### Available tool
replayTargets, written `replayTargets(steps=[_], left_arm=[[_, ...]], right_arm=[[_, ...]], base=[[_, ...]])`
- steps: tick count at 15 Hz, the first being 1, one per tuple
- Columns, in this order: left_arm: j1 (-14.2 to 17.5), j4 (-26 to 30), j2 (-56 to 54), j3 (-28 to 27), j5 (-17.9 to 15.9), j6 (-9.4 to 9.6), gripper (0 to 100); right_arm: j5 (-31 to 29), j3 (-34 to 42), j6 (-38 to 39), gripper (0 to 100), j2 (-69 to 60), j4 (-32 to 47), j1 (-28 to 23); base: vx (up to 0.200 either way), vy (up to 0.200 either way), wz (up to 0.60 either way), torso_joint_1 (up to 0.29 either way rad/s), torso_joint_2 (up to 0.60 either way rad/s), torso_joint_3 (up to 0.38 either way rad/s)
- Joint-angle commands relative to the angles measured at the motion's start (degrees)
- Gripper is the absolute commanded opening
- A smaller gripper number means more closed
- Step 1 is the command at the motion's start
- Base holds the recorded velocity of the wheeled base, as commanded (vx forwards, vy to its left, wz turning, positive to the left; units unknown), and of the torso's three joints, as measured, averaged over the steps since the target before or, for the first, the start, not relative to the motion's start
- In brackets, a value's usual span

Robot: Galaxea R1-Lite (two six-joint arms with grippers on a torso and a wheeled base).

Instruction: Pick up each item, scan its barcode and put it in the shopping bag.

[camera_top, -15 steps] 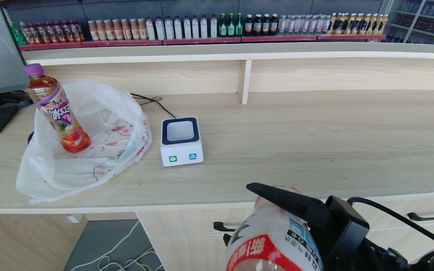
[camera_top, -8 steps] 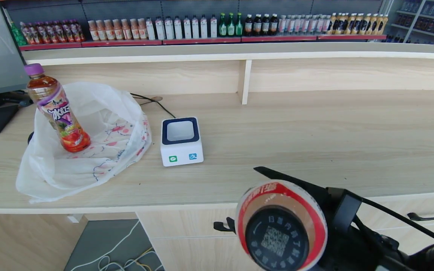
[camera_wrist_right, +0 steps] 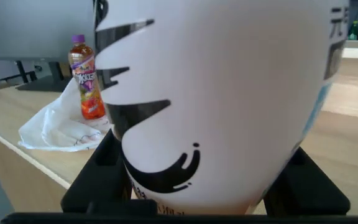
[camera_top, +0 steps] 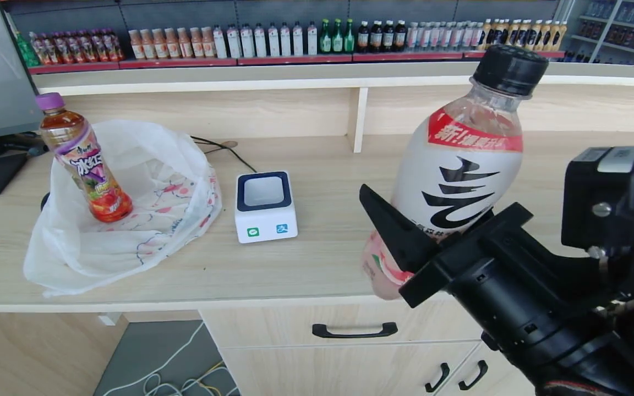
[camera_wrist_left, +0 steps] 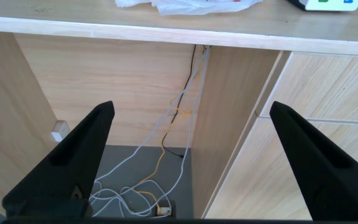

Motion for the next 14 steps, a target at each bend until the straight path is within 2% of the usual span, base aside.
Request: replayTargets(steps=[1, 2, 3, 4, 6, 9, 14], left_arm=[[-0.01, -0.02, -0.02, 0.0, 0.01, -0.01, 100], [-0.01, -0.02, -0.02, 0.0, 0.01, -0.01, 100], [-0.01, -0.02, -0.02, 0.0, 0.01, -0.01, 100], [-0.01, -0.02, -0.02, 0.0, 0.01, -0.01, 100], [-0.01, -0.02, -0.02, 0.0, 0.01, -0.01, 100], [-0.01, -0.02, -0.02, 0.0, 0.01, -0.01, 100], [-0.01, -0.02, -0.02, 0.0, 0.01, 0.16, 100]], right_arm=[[-0.29, -1.61, 2.4, 0, 0.75, -0.08, -5.27], [-0.03, -1.78, 3.72, 0, 0.93, -0.08, -7.9], [0.06, -1.61, 4.25, 0, 1.11, -0.08, -8.26], [2.52, -1.43, 7.32, 0, 2.07, -0.08, -8.61], [5.95, -1.34, 7.58, 0, 2.34, -0.08, -9.22], [5.95, -5.91, 8.38, 0, 5.32, -0.08, -11.24], [5.86, -6.53, 9.43, 0, 6.03, -0.08, -13.35]], base=[[0.0, 0.0, 0.0, 0.0, 0.0, 0.0], [0.0, 0.0, 0.0, 0.0, 0.0, 0.0], [0.0, 0.0, 0.0, 0.0, 0.0, 0.0], [0.0, 0.0, 0.0, 0.0, 0.0, 0.0], [0.0, 0.0, 0.0, 0.0, 0.0, 0.0], [0.0, 0.0, 0.0, 0.0, 0.0, 0.0], [0.0, 0.0, 0.0, 0.0, 0.0, 0.0]])
